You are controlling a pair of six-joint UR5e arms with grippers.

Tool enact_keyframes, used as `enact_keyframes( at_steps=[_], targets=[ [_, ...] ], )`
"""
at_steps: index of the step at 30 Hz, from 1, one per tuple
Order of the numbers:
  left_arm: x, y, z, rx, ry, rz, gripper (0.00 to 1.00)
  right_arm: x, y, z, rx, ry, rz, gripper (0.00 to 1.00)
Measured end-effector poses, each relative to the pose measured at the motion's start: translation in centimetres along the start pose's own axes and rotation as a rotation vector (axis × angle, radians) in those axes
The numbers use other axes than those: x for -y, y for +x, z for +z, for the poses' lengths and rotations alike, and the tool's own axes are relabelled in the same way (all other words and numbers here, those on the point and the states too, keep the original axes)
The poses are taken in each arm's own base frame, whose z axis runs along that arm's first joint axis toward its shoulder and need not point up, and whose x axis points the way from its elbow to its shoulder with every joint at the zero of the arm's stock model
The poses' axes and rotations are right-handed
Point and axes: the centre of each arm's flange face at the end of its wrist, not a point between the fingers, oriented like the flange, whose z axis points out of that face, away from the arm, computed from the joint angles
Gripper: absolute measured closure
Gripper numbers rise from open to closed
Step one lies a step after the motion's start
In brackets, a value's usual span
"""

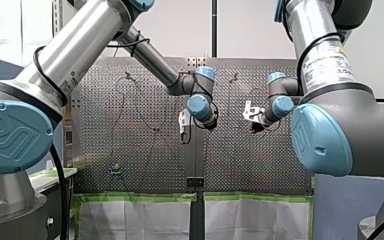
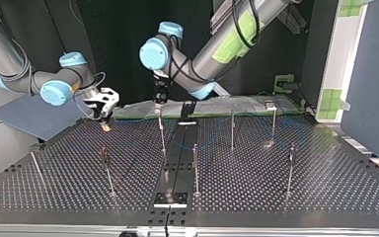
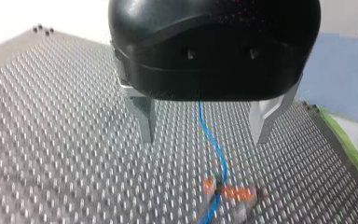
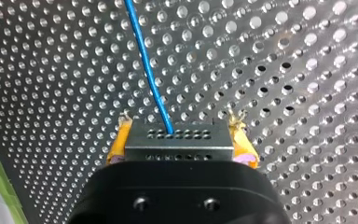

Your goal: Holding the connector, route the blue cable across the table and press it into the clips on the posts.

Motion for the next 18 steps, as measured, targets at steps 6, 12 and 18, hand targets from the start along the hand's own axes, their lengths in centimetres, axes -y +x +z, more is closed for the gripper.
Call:
enact_keyframes(
  at_steps=[6,12,18],
  targets=[
    [2.1,0.0,-0.6,0.022,0.009,-0.019,0.0,-0.7,0.1,-0.1,0.0,-0.01,0.005,1.0],
    [2.9,1.2,0.1,-0.003,-0.03,-0.009,0.0,-1.3,0.3,-0.1,0.001,-0.018,0.009,1.0],
    [3.6,2.9,1.0,-0.041,-0.086,0.01,0.0,-1.6,0.3,-0.2,0.001,-0.022,0.012,1.0]
  ],
)
